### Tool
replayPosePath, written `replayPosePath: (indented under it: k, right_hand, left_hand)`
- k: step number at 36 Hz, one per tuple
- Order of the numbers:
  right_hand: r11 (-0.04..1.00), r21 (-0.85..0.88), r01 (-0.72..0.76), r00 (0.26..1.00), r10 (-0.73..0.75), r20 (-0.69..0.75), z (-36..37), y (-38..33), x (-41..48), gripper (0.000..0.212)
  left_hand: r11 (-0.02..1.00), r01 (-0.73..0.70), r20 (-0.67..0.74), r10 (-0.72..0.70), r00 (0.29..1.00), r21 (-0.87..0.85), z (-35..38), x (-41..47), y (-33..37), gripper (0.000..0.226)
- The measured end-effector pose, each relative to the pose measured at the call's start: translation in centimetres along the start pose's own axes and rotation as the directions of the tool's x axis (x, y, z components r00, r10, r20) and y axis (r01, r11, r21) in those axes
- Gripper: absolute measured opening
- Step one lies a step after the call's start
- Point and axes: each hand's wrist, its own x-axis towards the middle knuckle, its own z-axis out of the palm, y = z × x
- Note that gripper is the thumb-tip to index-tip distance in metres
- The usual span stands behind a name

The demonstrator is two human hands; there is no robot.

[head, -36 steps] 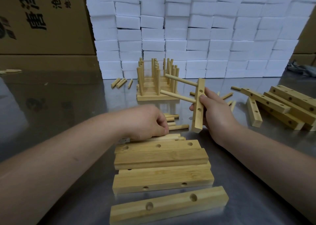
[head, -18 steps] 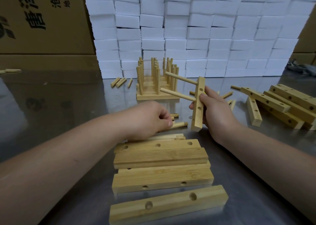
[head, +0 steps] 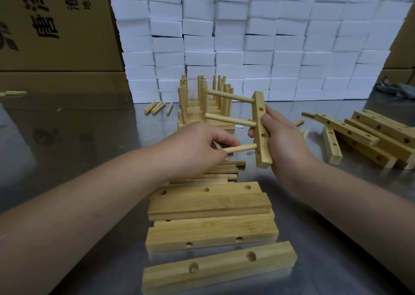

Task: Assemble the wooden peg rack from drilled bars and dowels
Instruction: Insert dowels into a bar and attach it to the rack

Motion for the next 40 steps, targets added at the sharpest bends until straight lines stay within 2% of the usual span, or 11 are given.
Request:
replayPosePath:
  k: [11, 17, 23, 29, 33, 36, 40]
  right_hand:
    - [0.998, 0.058, -0.019, 0.998, 0.023, -0.066, -0.1, -0.3, 0.0, 0.032]
    - [1.0, 0.007, -0.003, 0.995, 0.004, -0.096, 0.0, -0.6, 0.0, 0.037]
    - [1.0, -0.004, 0.004, 0.994, -0.004, -0.107, -0.1, -0.6, -0.2, 0.039]
    - [0.999, 0.017, 0.028, 0.994, -0.026, -0.106, 0.0, -1.1, -0.3, 0.039]
    - [0.998, 0.009, 0.059, 0.995, -0.058, -0.084, 0.4, -1.3, -0.6, 0.04]
    - [0.996, 0.019, 0.087, 0.995, -0.086, -0.049, 0.8, -1.2, -1.0, 0.04]
    - [0.982, 0.175, 0.075, 0.996, -0.066, -0.057, 1.1, -1.5, -0.9, 0.04]
  left_hand:
    - [0.994, -0.079, 0.008, 0.08, 0.997, -0.077, 0.2, -0.2, -0.1, 0.023]
    - [0.99, -0.093, 0.023, 0.096, 0.995, -0.11, 0.0, -0.3, -0.5, 0.023]
    - [0.987, -0.151, 0.028, 0.153, 0.988, -0.045, 0.2, -0.3, 0.0, 0.023]
    - [0.987, -0.124, -0.077, 0.116, 0.99, -0.099, 0.2, -0.4, -0.1, 0.02]
    - [0.994, -0.11, -0.127, 0.113, 0.985, 0.027, 0.0, -0.3, 0.0, 0.011]
    - [0.984, -0.11, -0.121, 0.127, 0.985, 0.138, 0.1, -0.3, -0.1, 0.015]
    - [0.981, -0.139, -0.131, 0.156, 0.979, 0.134, 0.3, -0.4, 0.0, 0.016]
